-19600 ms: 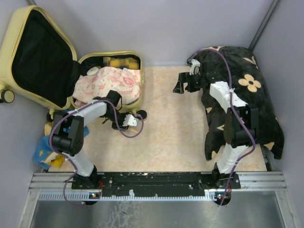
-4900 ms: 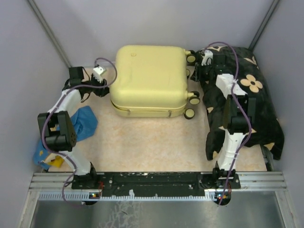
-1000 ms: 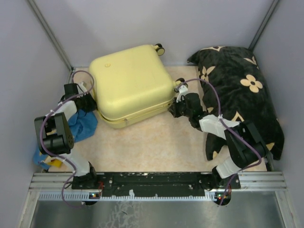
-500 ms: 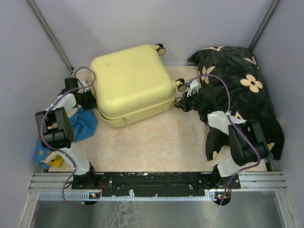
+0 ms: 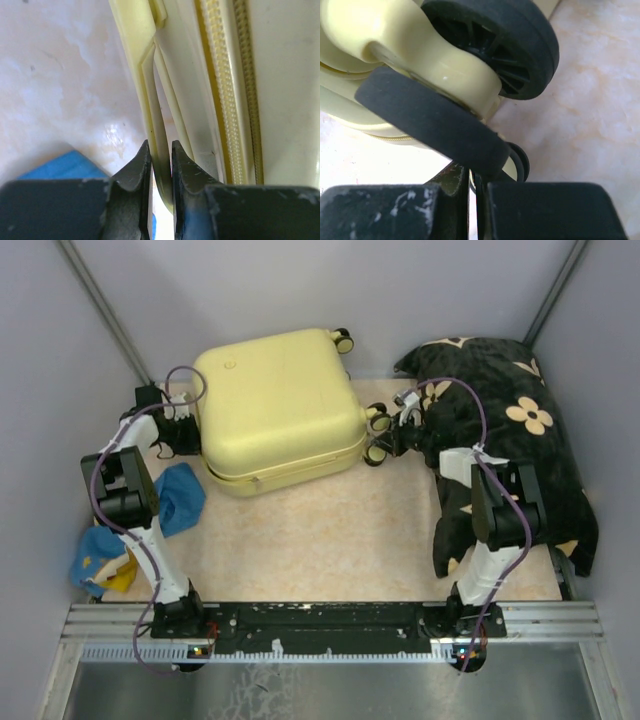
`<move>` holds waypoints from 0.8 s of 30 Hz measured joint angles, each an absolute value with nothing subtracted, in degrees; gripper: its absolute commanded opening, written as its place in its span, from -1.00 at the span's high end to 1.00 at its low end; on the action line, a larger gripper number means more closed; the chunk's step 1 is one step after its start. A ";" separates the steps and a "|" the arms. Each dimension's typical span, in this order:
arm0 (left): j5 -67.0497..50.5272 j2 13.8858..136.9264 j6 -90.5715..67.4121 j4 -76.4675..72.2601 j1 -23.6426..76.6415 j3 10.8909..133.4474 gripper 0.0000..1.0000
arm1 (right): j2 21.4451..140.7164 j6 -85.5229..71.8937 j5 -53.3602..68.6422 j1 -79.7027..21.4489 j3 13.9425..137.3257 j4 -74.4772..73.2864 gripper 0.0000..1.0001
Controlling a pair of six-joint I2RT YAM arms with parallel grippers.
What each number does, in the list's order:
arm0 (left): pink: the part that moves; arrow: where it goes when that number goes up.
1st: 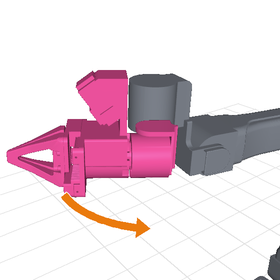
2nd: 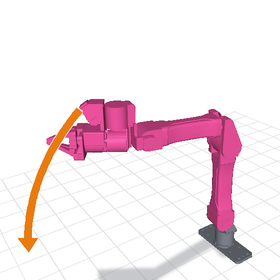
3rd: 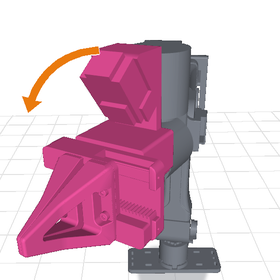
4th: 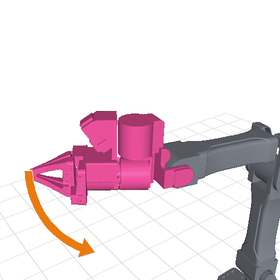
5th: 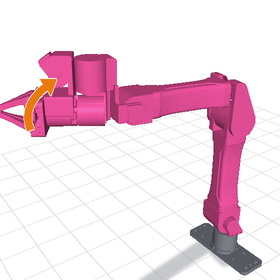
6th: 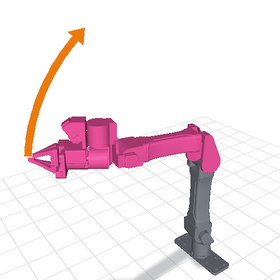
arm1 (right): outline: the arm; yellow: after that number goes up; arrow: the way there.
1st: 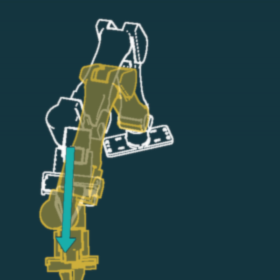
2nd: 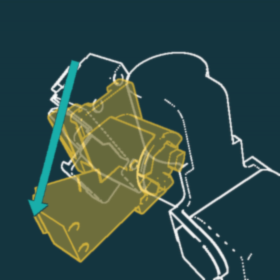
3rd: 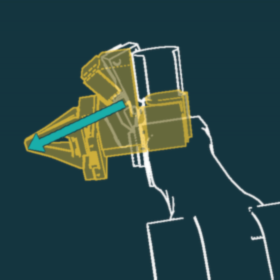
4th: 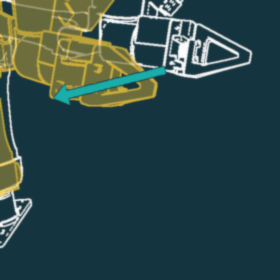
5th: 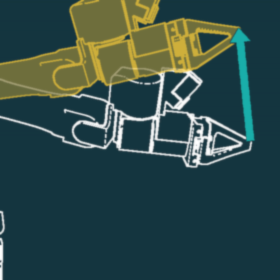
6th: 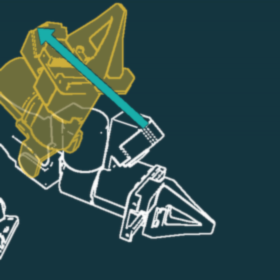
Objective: Pack the luggage
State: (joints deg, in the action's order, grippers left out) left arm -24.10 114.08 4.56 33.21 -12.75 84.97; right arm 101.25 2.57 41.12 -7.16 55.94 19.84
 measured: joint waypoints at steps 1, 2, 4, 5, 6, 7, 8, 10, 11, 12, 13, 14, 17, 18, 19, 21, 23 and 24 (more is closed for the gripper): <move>-24.40 115.31 5.52 34.22 -12.80 86.89 1.00 | 102.39 3.07 42.63 -6.90 56.97 19.92 1.00; -24.77 116.29 6.39 34.63 -12.86 88.40 1.00 | 103.59 3.55 44.16 -6.63 58.17 19.92 1.00; -25.36 117.45 7.92 34.83 -12.91 90.13 1.00 | 106.34 4.21 46.89 -6.15 61.08 19.79 1.00; -25.54 117.82 8.51 34.98 -12.91 90.63 1.00 | 107.44 4.51 47.81 -5.96 62.37 19.66 1.00; -25.74 118.21 9.06 35.35 -12.91 91.22 1.00 | 108.73 4.82 48.82 -5.74 64.10 19.51 1.00; -26.00 118.76 9.54 35.92 -12.91 92.05 1.00 | 110.00 5.02 49.60 -5.54 65.89 18.98 1.00; -26.15 119.11 9.91 36.18 -12.93 92.49 1.00 | 110.78 5.06 50.11 -5.43 67.00 18.68 1.00; -26.57 120.09 10.72 36.80 -12.93 93.84 1.00 | 112.99 5.39 51.68 -5.23 70.43 17.45 1.00; -26.74 120.68 10.96 37.12 -12.95 94.72 1.00 | 113.99 5.50 52.21 -5.17 71.88 17.04 1.00; -27.09 121.51 11.22 37.47 -13.02 95.90 1.00 | 115.13 5.61 52.66 -5.13 73.56 16.51 1.00; -27.20 122.23 11.35 37.82 -13.04 96.95 1.00 | 116.07 5.65 52.84 -5.10 74.89 16.12 1.00; -27.49 123.33 11.55 38.44 -13.08 98.70 1.00 | 117.19 5.69 53.21 -5.10 76.60 15.57 1.00; -27.79 126.04 12.05 39.40 -13.15 102.85 1.00 | 122.02 5.39 54.48 -5.10 83.88 13.58 1.00; -27.86 126.91 12.19 39.75 -13.23 104.27 1.00 | 124.25 5.06 54.08 -5.10 86.96 13.65 1.00; -28.01 127.44 12.51 40.05 -13.26 104.99 1.00 | 126.32 4.56 54.13 -5.15 90.11 13.65 1.00; -28.32 128.27 13.08 40.99 -13.26 106.32 1.00 | 130.19 3.14 54.46 -5.48 95.33 13.76 1.00; -28.56 129.08 13.54 42.06 -13.26 107.70 1.00 | 133.56 1.65 54.76 -5.82 100.03 13.96 1.00; -28.67 129.45 13.76 42.59 -13.21 108.36 1.00 | 135.15 0.97 54.63 -6.13 102.45 14.20 1.00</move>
